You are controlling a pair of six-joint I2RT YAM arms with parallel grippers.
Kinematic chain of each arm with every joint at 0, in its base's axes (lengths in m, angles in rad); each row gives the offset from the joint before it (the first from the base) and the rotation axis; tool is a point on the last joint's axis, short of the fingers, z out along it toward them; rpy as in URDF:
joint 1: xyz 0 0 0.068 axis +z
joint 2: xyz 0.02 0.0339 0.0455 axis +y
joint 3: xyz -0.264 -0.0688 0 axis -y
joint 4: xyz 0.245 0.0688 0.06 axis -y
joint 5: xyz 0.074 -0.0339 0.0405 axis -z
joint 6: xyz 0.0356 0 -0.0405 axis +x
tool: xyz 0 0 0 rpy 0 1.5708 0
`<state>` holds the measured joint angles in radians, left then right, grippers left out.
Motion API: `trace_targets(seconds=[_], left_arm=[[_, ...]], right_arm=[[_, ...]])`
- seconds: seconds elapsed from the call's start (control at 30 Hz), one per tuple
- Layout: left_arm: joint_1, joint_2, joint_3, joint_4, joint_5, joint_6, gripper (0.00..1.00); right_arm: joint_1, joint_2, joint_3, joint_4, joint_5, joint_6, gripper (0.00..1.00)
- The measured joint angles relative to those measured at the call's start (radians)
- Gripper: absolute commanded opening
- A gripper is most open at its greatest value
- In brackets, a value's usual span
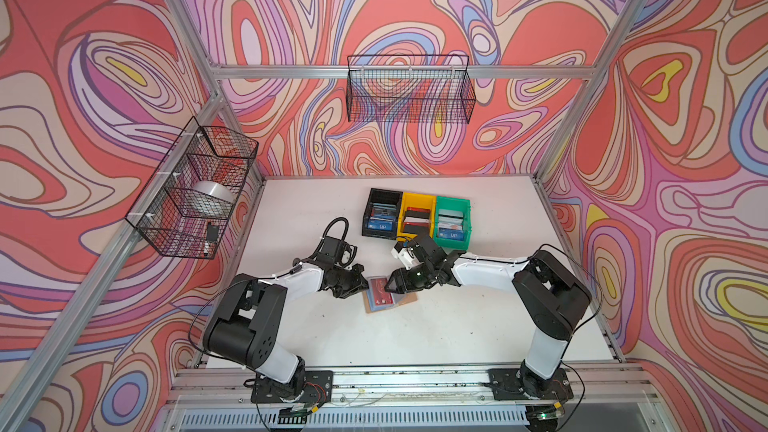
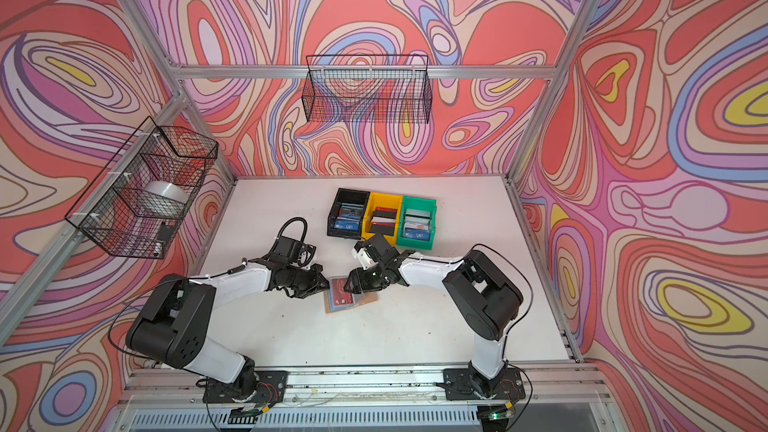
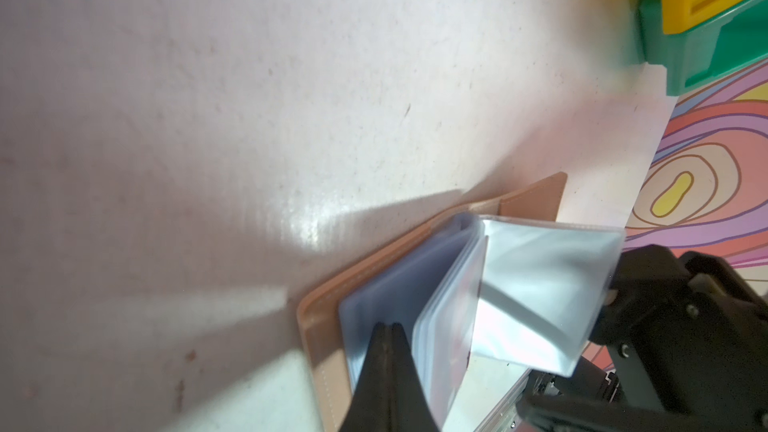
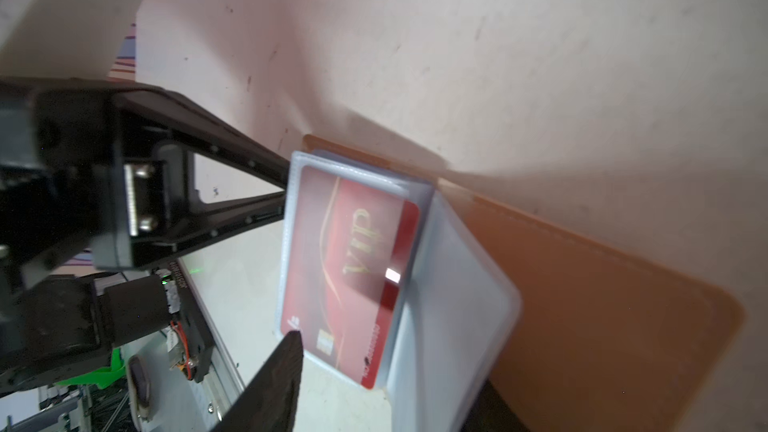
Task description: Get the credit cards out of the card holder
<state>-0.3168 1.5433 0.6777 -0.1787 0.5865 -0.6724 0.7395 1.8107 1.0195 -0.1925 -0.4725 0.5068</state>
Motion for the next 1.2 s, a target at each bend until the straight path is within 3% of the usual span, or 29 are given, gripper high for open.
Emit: trace_targets(seconds=[0.23, 0.37, 0.53, 0.83, 1.2], left_arm=[[0.000, -0.036, 0.009, -0.052, -0.012, 0.018, 0.00], [0.000, -0.036, 0.010, -0.071, -0.016, 0.018, 0.00], [0.000, -0.046, 0.015, -0.106, -0.034, 0.019, 0.00], [0.000, -0.068, 0.024, -0.101, -0.030, 0.005, 0.00], [0.000, 0.013, -0.013, 0.017, 0.010, -0.047, 0.00]], right_arm=[[0.001, -0.127, 0.002, -0.139, 0.268, -0.033, 0.55], [0.001, -0.216, -0.001, -0.137, 0.322, -0.065, 0.54], [0.001, -0.247, -0.001, -0.071, 0.214, -0.093, 0.51], [0.002, -0.132, 0.004, -0.005, 0.010, -0.095, 0.45], [0.002, -0.011, 0.014, 0.013, -0.080, -0.093, 0.44]])
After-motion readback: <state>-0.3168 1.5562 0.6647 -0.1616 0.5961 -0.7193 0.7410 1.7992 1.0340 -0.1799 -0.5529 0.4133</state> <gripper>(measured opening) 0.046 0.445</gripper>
